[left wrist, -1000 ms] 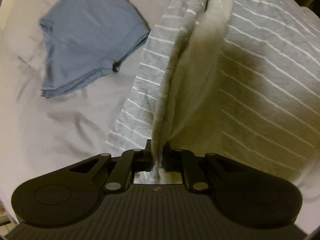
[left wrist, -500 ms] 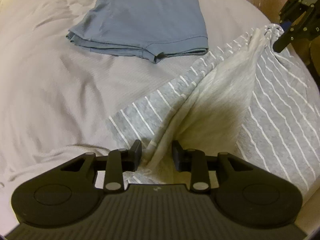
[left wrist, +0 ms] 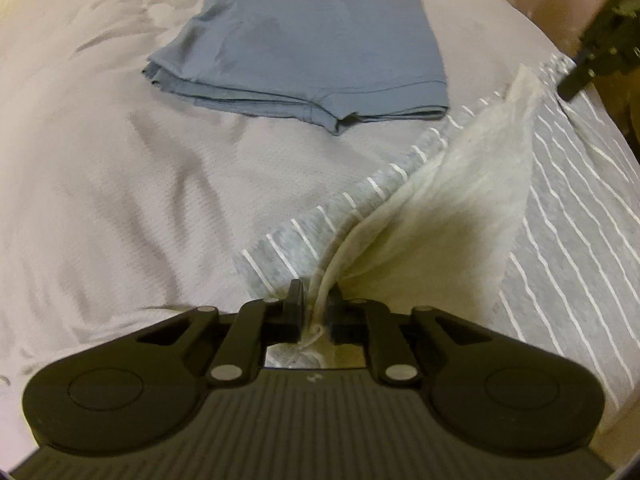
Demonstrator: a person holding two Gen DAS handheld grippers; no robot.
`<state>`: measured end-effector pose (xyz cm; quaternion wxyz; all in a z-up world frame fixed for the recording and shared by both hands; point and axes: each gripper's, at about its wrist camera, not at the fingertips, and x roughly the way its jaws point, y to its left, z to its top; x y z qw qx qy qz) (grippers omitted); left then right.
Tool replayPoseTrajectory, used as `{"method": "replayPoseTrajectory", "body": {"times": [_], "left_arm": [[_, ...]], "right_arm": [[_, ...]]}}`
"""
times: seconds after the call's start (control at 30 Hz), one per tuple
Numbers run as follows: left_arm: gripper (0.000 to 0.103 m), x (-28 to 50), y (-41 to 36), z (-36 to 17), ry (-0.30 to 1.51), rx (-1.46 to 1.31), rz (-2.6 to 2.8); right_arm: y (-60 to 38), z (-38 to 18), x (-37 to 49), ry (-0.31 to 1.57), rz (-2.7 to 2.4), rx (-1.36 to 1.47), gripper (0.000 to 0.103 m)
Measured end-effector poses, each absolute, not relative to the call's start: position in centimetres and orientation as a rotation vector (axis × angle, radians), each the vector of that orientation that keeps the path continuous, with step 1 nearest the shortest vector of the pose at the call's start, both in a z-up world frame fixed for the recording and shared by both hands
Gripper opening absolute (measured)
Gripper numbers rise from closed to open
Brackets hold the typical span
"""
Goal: Fold clothes
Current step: 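Open the left gripper to release the shirt while the right gripper keeps holding its corner, then open the right gripper and drop the striped shirt onto the bed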
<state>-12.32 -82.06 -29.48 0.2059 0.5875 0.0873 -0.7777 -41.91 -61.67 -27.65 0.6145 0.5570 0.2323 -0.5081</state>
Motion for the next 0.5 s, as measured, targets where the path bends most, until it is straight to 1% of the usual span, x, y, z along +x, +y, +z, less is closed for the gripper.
{"method": "replayPoseTrajectory", "body": {"times": [0.03, 0.13, 0.17, 0.2, 0.23, 0.27, 0.3, 0.33, 0.37, 0.5], "left_arm": [[0.019, -12.2, -82.3, -29.5, 0.263, 1.620, -2.158], [0.022, -11.7, -83.1, -29.4, 0.354, 1.577, -2.154], [0.023, -11.6, -83.3, -29.3, 0.367, 1.568, -2.155], [0.024, -11.4, -83.5, -29.2, 0.380, 1.560, -2.156], [0.021, -11.4, -83.7, -29.1, 0.391, 1.554, -2.157], [0.016, -11.4, -83.8, -29.0, 0.396, 1.542, -2.158], [0.012, -11.4, -84.0, -28.9, 0.396, 1.530, -2.159], [0.011, -11.5, -84.1, -28.7, 0.389, 1.518, -2.158], [0.007, -11.6, -84.2, -28.7, 0.380, 1.507, -2.156], [0.007, -12.2, -84.4, -29.1, 0.361, 1.498, -2.145]], "right_arm": [[-61.6, -27.8, -42.1, 0.530, -1.172, 1.298, 0.009], [-61.4, -27.8, -42.7, 0.511, -1.189, 1.333, 0.024], [-61.4, -27.8, -42.8, 0.510, -1.190, 1.332, 0.025], [-61.4, -27.8, -42.8, 0.512, -1.190, 1.327, 0.024], [-61.4, -27.8, -42.8, 0.514, -1.189, 1.321, 0.016], [-61.5, -27.8, -42.7, 0.516, -1.190, 1.314, 0.009], [-61.4, -27.6, -42.7, 0.515, -1.194, 1.306, 0.007], [-61.4, -27.5, -42.7, 0.513, -1.199, 1.300, 0.006], [-61.4, -27.4, -42.7, 0.508, -1.205, 1.294, 0.005], [-61.2, -27.8, -42.6, 0.506, -1.217, 1.305, 0.005]]}}
